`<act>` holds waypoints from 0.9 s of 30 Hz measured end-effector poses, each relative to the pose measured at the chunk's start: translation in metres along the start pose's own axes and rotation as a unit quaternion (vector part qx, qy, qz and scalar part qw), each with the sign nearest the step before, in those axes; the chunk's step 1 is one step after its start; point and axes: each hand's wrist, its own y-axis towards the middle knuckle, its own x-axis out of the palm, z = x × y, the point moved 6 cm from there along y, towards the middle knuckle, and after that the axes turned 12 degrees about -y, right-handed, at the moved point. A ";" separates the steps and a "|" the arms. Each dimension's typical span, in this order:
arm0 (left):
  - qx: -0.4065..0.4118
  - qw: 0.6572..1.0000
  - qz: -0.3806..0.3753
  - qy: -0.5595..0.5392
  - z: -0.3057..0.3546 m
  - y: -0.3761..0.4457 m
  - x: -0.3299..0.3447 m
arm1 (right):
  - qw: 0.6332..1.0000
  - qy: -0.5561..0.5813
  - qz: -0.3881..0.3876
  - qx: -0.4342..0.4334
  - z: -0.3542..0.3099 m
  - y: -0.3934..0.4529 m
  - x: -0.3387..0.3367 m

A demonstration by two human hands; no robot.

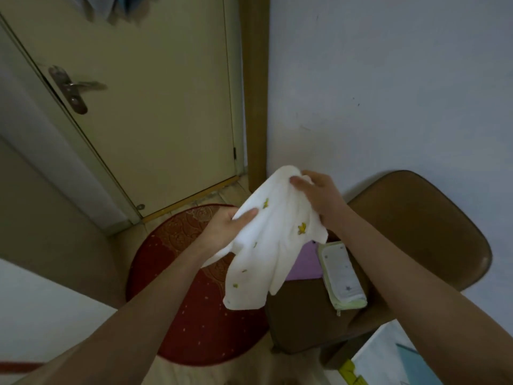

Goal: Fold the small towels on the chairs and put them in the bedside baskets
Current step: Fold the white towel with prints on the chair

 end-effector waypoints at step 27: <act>0.062 0.995 0.070 0.041 -0.006 -0.020 -0.003 | 0.999 0.002 -0.024 0.027 0.050 -0.005 0.027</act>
